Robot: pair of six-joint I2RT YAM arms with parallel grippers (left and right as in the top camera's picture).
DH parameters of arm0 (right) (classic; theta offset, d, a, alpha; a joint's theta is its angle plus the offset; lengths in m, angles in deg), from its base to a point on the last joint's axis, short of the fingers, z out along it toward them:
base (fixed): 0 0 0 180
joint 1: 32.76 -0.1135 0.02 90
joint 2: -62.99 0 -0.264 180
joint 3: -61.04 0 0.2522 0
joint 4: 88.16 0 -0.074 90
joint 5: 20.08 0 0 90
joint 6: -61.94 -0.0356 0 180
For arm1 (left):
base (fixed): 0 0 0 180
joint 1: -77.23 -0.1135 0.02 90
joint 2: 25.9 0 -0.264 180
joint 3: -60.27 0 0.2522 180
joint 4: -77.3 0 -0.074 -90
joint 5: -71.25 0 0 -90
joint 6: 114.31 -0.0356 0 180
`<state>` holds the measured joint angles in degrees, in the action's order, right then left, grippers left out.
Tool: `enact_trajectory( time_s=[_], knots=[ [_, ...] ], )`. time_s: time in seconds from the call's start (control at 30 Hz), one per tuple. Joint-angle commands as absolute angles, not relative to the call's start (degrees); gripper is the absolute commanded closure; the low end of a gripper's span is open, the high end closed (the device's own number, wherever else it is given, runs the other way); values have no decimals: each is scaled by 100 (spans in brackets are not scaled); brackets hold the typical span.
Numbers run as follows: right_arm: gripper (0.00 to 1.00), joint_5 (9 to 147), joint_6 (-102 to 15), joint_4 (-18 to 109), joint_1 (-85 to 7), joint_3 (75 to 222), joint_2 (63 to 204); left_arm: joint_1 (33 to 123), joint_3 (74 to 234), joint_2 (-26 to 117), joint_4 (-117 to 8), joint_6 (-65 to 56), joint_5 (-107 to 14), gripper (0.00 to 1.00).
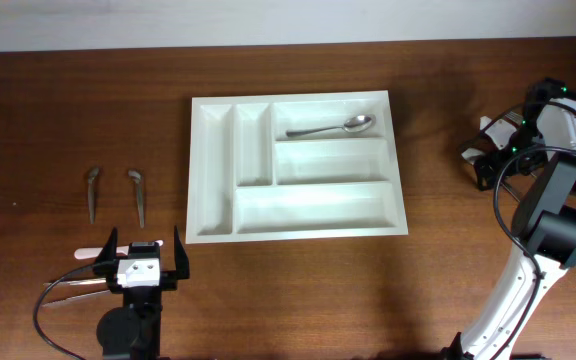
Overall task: Pack container
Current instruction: 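Lower the right gripper onto the second silver spoon and grasp it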
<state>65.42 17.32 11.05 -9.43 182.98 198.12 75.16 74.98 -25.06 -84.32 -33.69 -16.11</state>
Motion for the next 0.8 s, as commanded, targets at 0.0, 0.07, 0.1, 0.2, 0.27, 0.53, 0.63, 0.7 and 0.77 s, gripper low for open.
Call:
enact_trajectory(
  time_s=[0.0,0.07,0.1,0.2,0.27,0.53,0.63,0.7,0.77],
  knots=[
    [1,6768,1732,1049,-1136,17983,20041,7481,7456,-2556,-8447,-3315,-1550,1],
    [1,6768,1730,1051,-1168,17935,20041,7481,7456,-2556,-8447,-3315,-1548,1],
    [1,6768,1730,1062,-1177,17898,20041,7481,7456,-2556,-8447,-3315,-1550,1],
    [1,6774,1732,1066,-1179,17762,20041,7481,7456,-2556,-8447,-3315,-1548,1],
    [1,6792,1732,1064,-1179,17682,20041,7481,7456,-2554,-8447,-3315,-1548,1],
    [1,7432,1730,1066,-1179,17636,20041,7481,7456,-2556,-8447,-3315,-1548,1],
    [1,7395,1732,1136,-1173,17636,20041,7481,7456,-2556,-8447,-3315,-1548,1],
    [2,7294,1730,1221,-1168,17636,20041,7481,7456,-2556,-8447,-3315,-1548,1],
    [1,7045,1730,1304,-1171,17636,20041,7481,7456,-2556,-8447,-3315,-1548,1]
  ],
)
